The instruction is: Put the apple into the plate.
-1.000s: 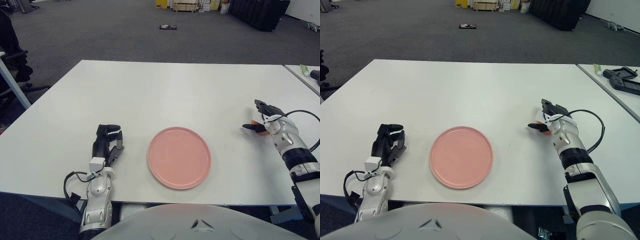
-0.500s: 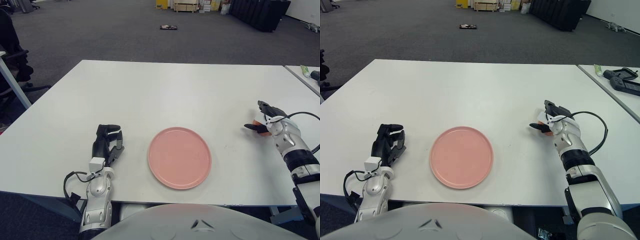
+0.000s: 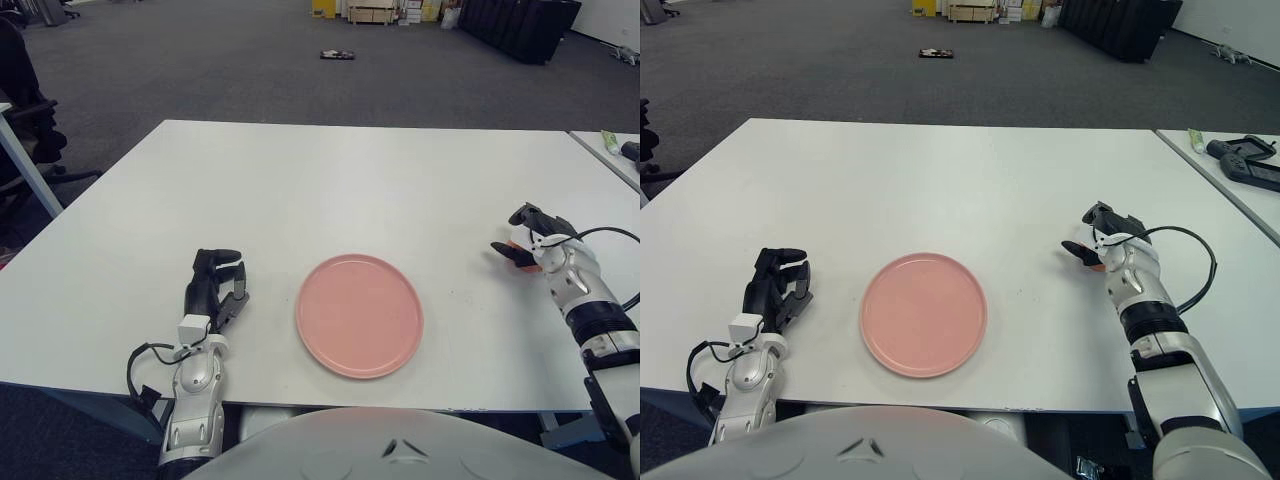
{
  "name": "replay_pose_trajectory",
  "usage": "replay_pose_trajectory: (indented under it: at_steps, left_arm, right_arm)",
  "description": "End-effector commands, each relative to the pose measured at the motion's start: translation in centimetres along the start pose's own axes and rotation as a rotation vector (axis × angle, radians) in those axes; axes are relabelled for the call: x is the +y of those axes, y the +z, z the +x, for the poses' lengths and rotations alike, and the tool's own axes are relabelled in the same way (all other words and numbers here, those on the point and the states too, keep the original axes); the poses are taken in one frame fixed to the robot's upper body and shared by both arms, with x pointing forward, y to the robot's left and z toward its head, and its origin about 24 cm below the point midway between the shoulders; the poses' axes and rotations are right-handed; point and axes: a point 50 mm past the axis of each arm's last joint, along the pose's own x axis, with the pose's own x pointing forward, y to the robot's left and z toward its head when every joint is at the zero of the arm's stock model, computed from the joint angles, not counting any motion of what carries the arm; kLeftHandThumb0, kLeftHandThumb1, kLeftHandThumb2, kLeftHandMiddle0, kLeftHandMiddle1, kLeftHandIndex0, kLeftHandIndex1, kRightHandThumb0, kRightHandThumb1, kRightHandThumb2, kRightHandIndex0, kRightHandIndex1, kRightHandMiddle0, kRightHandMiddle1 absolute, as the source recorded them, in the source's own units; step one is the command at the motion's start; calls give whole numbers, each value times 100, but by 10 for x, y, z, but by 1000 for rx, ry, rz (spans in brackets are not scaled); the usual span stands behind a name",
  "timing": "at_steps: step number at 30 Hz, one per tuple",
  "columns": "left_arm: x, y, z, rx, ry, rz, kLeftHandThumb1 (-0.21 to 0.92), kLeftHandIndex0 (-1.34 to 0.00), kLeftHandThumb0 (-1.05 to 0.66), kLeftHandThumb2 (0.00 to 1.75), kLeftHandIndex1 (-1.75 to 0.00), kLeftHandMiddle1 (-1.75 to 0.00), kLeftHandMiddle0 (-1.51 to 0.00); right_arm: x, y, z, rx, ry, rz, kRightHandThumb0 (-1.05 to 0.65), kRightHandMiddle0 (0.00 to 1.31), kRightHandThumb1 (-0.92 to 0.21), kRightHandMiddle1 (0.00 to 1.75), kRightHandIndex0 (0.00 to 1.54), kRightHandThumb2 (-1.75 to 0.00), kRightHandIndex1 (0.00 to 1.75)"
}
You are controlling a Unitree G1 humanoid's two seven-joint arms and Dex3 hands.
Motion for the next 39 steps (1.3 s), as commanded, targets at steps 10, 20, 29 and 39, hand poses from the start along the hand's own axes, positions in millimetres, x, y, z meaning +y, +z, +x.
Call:
replay_pose_trajectory:
  at_steps: [10, 20, 29, 39]
  left_arm:
    - [3, -7, -2, 43, 18, 10, 84, -24, -36, 65, -175, -155, -38]
    - [2, -6, -2, 43, 15, -7, 85, -23, -35, 63, -175, -155, -37]
    - [1, -6, -2, 37, 18, -4, 86, -23, -35, 62, -175, -155, -40]
    - [1, -6, -1, 38, 19, 10, 85, -24, -35, 63, -175, -156, -40]
  right_arm:
    - [46, -31, -20, 93, 122, 56, -1, 56, -11, 174, 77, -153, 167]
    - [41, -24, -26, 66, 65, 147, 0, 56, -8, 175, 83, -157, 165]
    - [37, -21, -31, 2, -15, 208, 0, 58, -4, 175, 84, -161, 167]
    - [32, -18, -34, -81, -120, 284, 0, 61, -1, 175, 87, -165, 167]
